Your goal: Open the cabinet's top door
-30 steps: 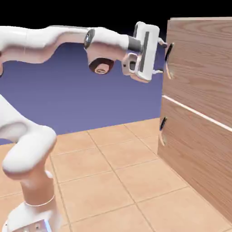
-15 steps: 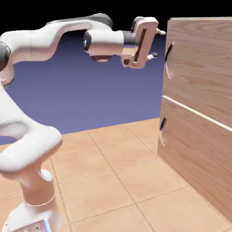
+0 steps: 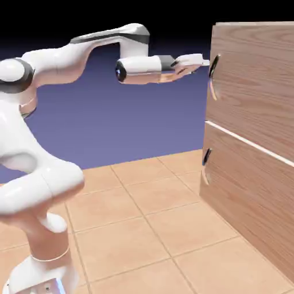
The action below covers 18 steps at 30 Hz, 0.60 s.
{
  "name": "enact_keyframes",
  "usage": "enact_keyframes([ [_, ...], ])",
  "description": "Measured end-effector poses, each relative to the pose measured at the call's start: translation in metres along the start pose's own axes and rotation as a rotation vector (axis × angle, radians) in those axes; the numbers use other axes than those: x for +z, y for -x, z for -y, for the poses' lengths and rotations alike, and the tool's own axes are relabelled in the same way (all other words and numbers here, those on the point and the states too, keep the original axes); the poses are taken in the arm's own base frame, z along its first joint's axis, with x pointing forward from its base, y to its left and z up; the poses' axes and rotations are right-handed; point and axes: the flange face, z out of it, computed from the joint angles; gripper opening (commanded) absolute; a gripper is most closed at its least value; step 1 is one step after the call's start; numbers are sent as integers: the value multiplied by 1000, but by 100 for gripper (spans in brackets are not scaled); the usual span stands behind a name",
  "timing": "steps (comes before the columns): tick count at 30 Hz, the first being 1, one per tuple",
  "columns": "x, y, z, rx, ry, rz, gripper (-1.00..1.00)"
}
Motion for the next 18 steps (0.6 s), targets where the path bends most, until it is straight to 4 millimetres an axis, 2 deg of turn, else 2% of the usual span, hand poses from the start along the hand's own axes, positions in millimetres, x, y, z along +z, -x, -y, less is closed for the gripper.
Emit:
enact_keyframes([
  [4, 18, -36, -5, 209, 5, -12, 100],
  [6, 20, -39, -5, 226, 5, -14, 100],
  [11, 64, -40, -6, 225, 5, -14, 100],
  [12, 70, -40, -6, 226, 5, -14, -100],
  [14, 70, -40, -6, 226, 5, -14, -100],
  [18, 42, -34, 2, 226, 46, -46, -100],
])
